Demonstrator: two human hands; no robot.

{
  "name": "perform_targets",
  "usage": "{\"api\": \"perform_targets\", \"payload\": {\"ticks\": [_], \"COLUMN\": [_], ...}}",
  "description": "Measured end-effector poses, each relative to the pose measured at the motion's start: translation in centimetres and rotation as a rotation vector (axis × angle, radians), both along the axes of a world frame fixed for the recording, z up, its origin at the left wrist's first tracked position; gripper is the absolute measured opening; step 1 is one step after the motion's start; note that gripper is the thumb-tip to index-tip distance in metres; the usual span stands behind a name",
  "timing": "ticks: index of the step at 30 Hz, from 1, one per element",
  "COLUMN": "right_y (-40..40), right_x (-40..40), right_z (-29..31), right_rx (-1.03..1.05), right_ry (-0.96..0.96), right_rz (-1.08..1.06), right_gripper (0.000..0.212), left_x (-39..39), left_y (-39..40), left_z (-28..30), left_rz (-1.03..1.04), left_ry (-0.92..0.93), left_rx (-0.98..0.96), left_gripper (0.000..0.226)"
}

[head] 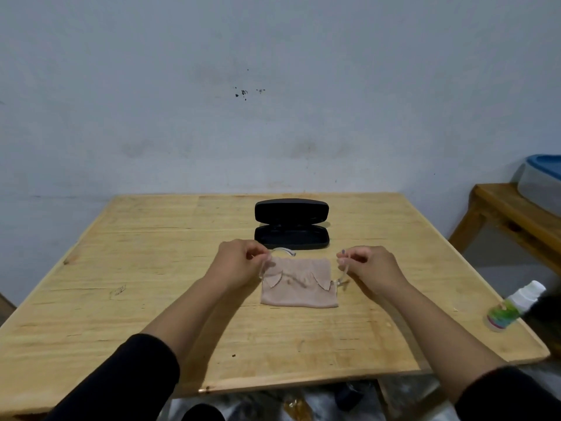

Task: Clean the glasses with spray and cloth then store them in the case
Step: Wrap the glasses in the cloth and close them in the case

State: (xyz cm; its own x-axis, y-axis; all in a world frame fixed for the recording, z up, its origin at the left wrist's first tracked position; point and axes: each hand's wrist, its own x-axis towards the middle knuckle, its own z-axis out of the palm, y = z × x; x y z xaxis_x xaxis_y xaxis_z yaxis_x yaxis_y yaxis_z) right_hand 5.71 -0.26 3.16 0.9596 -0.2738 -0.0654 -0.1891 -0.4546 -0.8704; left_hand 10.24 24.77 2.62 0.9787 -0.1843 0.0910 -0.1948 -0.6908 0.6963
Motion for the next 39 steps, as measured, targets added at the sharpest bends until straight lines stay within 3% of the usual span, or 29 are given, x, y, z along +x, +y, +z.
{"api": "perform_targets", "payload": {"ticks": [6, 12, 14, 18, 23, 28, 34, 37, 39], "right_y": [0.4, -0.1, -0.2, -0.8, -0.9, -0.1, -0.6, -1.1, -1.1], "right_x": [2.2, 2.9, 2.8, 2.0, 1.3, 1.1, 0.2, -0.9, -1.7], "right_z": [0.0, -0.8, -0.5, 0.3, 0.5, 0.1, 0.3, 0.4, 0.0], "right_rx": [-0.188, -0.214, -0.077, 0.404, 0.354, 0.270, 0.292, 0.403, 0.290], "right_ry": [0.044, 0.021, 0.034, 0.060, 0.108, 0.115, 0.028, -0.019, -0.041], "right_rz": [0.173, 0.248, 0.261, 0.320, 0.477, 0.420, 0.324, 0.213, 0.158], "right_gripper": [0.018, 0.005, 0.003, 0.005, 0.020, 0.041, 0.032, 0.022, 0.023], "left_x": [1.8, 2.3, 2.3, 1.7, 0.4, -0.5, -1.2, -1.7, -2.3], "left_y": [-0.4, -0.2, 0.1, 1.3, 2.4, 2.4, 3.1, 3.4, 3.4], "left_z": [-1.0, -1.5, -1.1, -0.4, -0.2, -0.5, -0.7, -0.8, -0.9], "left_rz": [-0.083, -0.129, -0.126, -0.250, -0.391, -0.395, -0.350, -0.239, -0.212], "left_ry": [0.010, 0.048, 0.097, 0.124, 0.137, 0.105, -0.002, 0.013, 0.007], "left_rx": [0.042, -0.054, -0.162, -0.332, -0.254, -0.220, -0.168, -0.254, -0.239], "left_gripper": [0.021, 0.005, 0.008, 0.008, 0.034, 0.039, 0.052, 0.027, 0.027]}}
